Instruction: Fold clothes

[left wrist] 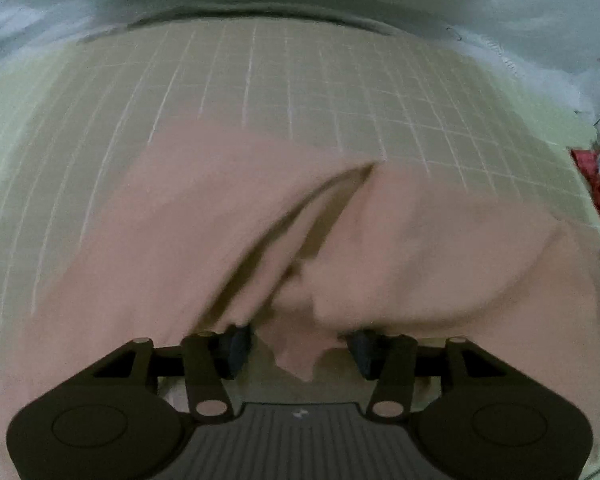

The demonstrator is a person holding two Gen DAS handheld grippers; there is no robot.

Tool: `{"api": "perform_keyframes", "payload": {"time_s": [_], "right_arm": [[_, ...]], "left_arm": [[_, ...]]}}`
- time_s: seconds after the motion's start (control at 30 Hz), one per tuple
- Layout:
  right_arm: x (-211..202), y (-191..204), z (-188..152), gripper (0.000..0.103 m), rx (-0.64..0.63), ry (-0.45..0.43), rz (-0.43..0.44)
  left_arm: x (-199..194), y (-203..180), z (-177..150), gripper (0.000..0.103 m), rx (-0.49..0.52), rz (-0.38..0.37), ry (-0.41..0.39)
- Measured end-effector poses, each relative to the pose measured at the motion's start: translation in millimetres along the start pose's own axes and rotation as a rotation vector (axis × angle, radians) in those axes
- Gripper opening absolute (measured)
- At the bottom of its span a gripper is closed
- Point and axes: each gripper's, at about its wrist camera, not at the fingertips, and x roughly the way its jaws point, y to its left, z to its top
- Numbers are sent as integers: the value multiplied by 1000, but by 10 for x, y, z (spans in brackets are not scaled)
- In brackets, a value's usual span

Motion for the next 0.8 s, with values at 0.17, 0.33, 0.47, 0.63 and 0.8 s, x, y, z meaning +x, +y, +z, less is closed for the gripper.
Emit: {"api": "perform_keyframes", "payload": {"time_s": [0.17,0.33,0.47,0.63,0.8], "right_arm": [[103,-17,70,42,41,16,59],[141,58,133,8,-1,-12,58],[-28,49,231,5,39,-77,91],[-513,236,259,5,78,-168,246],[-1024,783,53,5,-39,-201,446]], "left_arm": [[194,-213,345,53,92,43,-40],[438,-393,754,53,119,37,-106],[324,-334,897,51,53,16,-129],[-241,-38,531,52,-7,9,-202],[-805,258,165,53,-67,2,-275]]}}
